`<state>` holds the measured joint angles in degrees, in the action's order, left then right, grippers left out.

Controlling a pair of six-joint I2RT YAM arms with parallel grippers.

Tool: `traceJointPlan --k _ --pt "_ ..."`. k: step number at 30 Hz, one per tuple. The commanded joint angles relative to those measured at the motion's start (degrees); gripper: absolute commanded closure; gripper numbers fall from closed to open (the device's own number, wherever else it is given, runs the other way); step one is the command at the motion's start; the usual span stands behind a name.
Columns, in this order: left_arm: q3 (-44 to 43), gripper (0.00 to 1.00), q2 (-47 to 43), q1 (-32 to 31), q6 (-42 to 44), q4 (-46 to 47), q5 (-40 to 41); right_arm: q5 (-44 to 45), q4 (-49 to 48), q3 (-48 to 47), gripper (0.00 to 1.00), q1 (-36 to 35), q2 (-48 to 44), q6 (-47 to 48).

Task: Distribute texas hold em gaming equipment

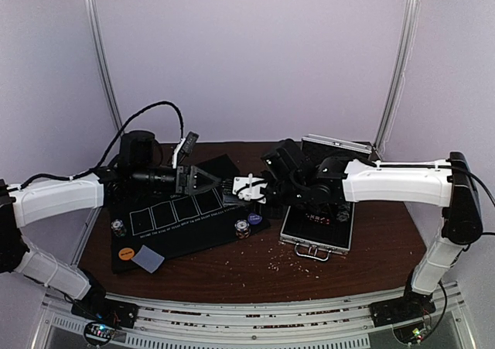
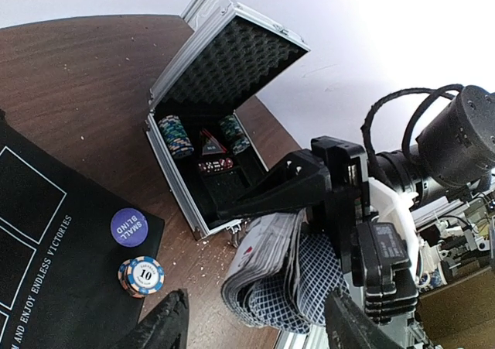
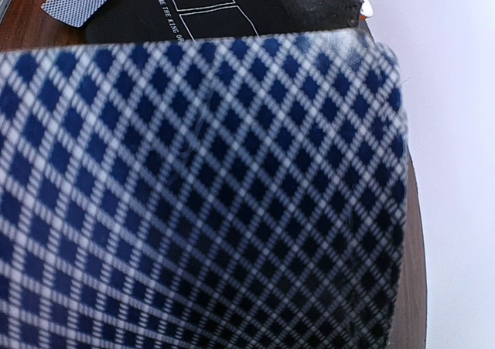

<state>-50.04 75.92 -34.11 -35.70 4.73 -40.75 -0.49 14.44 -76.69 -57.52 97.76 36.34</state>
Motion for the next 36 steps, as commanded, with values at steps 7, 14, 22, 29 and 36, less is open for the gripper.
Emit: traceJointPlan --k 7,14,22,29,36 --pt "-0.5 0.27 1.0 -1.6 0.5 2.8 0.0 -0.3 -0.6 -2.5 0.57 -0.5 1.5 0.4" --pt "-3.0 0.33 4.1 -2.4 2.2 -1.2 2.9 -0.2 -0.7 -2.5 0.57 -0.7 1.6 0.3" --pt "-2.6 0.59 1.5 -2.4 4.8 -3.9 3.4 0.5 -1.0 -1.8 0.57 -0.8 1.6 0.1" --pt "-2.6 0.82 0.5 -2.4 5.9 -5.3 4.2 0.7 -1.0 -2.1 0.58 -0.7 2.0 0.0" --pt "-2.8 1.0 0.0 -2.5 6.1 -5.3 3.8 1.2 -0.8 -1.8 0.58 -0.7 2.0 -0.1"
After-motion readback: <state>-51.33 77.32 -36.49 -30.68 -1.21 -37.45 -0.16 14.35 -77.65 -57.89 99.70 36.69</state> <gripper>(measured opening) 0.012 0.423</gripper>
